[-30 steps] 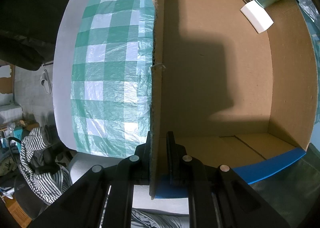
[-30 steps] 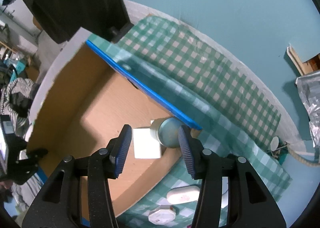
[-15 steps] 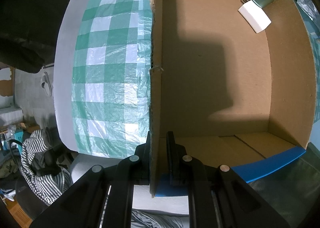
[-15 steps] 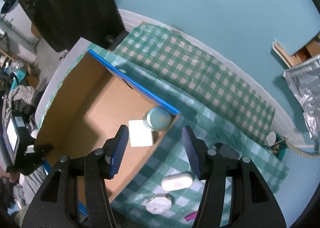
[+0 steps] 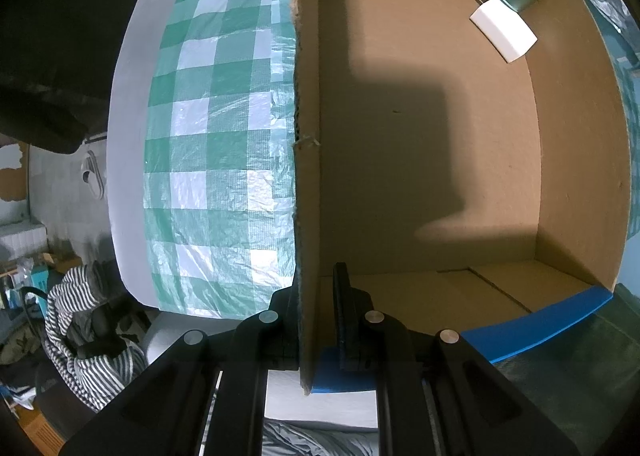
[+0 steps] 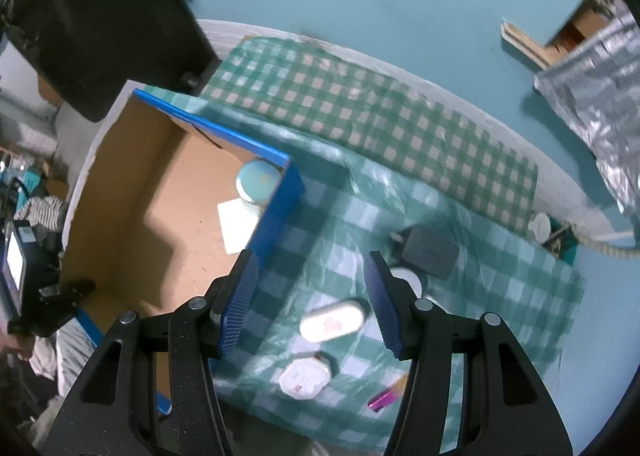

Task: Organize rigid objects
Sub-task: 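Move the right tool back and grasp the white oval case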

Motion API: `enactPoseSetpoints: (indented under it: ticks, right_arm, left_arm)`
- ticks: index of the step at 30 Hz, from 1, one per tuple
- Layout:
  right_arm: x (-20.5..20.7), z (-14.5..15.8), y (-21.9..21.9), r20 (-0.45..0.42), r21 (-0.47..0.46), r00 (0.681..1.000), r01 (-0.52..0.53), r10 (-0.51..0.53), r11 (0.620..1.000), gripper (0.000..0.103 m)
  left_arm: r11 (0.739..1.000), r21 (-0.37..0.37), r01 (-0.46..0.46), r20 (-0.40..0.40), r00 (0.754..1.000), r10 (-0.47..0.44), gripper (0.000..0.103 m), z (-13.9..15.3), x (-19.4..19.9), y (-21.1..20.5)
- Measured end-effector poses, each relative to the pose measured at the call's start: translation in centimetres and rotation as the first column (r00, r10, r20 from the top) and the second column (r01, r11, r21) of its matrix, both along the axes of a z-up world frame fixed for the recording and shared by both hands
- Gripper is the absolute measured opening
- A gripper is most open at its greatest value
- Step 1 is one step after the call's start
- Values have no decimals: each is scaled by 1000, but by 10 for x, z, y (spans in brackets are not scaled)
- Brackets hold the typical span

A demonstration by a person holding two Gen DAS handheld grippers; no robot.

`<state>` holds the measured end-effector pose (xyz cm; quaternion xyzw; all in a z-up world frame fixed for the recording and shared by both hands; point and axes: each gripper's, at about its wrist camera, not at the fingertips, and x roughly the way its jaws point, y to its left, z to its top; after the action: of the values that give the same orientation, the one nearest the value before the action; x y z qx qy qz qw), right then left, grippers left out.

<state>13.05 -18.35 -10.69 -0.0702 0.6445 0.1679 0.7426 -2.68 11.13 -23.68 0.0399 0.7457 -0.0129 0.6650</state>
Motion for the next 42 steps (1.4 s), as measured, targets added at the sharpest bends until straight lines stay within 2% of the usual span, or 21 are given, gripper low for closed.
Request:
enactPoseSetpoints:
  ticks: [10,18,25,35,39,42]
  right_arm:
    - [-17,-22,-24,-61,4,993,104,-103,995,56]
    - [-25,-62,-37,-140,-32,972,185,-187,982,58]
    - [-28,-104,-47,-232,-36,927,294,-294,955,59]
    - [-30,-150,-59,-304,-52,841,455,-448,889,59]
    - [-29,-158,-60,-313,-58,826,477,-469,877,59]
    - [-26,-163,-60,-314,-66,827,471,-467,879,59]
  left_arm:
    - [1000,-1,17,3,1000,-17,11,1,1,-3]
    - [1000,-5,23,7,1000,-23,11,3,0,-3]
    - [1000,-4,18,9,1000,-18,11,4,0,-3]
    - [1000,-4,16,0,1000,-16,11,2,0,-3]
    - [1000,-3,15,-2,1000,-15,11,1,0,-3]
    - [1000,-1,12,-4,1000,-12,11,1,-1,-3]
